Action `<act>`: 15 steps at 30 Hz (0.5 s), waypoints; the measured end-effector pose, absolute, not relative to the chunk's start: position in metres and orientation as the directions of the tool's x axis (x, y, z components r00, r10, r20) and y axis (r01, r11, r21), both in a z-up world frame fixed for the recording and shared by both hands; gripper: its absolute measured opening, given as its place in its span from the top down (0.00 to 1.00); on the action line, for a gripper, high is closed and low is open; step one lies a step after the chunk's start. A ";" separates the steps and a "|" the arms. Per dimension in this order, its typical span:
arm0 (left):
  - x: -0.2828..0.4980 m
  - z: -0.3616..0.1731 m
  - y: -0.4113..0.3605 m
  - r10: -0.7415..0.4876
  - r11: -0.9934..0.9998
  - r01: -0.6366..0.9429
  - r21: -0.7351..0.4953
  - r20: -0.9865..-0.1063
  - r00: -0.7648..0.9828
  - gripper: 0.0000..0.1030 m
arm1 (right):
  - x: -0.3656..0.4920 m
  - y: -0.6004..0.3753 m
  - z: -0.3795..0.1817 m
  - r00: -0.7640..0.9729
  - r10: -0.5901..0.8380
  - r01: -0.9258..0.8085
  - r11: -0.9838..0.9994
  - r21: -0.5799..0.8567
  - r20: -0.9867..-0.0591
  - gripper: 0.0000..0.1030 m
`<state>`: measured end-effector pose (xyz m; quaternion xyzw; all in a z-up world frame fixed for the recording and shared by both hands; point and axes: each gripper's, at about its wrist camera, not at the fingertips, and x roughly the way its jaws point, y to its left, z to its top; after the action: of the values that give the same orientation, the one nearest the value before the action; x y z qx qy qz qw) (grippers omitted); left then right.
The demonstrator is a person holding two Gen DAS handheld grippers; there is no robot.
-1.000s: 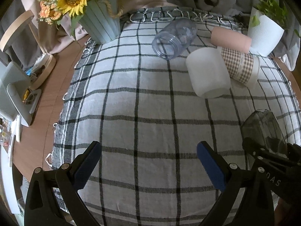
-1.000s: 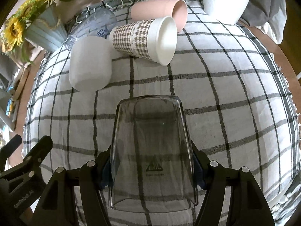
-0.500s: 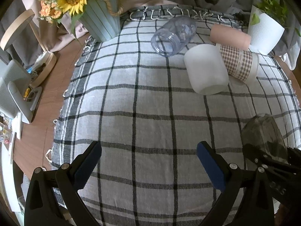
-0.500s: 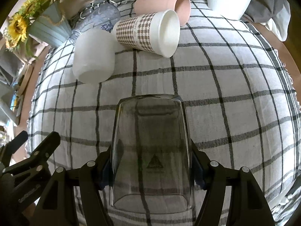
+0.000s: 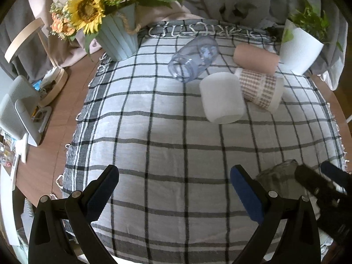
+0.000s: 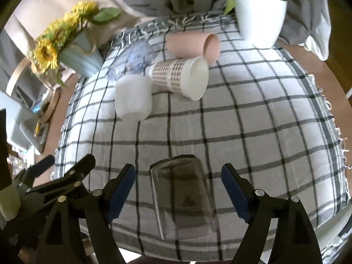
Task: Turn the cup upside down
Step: 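Lower the glass cup rim-down onto the cloth and open the right tool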
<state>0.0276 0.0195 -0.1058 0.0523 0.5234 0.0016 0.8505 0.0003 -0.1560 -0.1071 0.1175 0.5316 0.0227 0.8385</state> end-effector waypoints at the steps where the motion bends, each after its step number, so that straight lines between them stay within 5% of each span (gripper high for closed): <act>1: 0.026 -0.104 0.017 0.051 0.995 0.057 0.086 -0.891 0.452 0.00 | -0.001 -0.161 -0.103 0.444 0.156 0.100 0.970 0.222 -0.882 0.22; 15: 0.011 -0.097 -0.054 -0.025 0.991 0.133 0.036 -0.903 0.428 0.00 | -0.013 -0.225 -0.083 0.480 0.080 0.166 0.970 0.180 -0.874 0.22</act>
<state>0.0112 -0.0540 -0.0968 0.0507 0.5326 -0.0466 0.8436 -0.0131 -0.2246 -0.0830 0.1208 0.5094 -0.0253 0.8516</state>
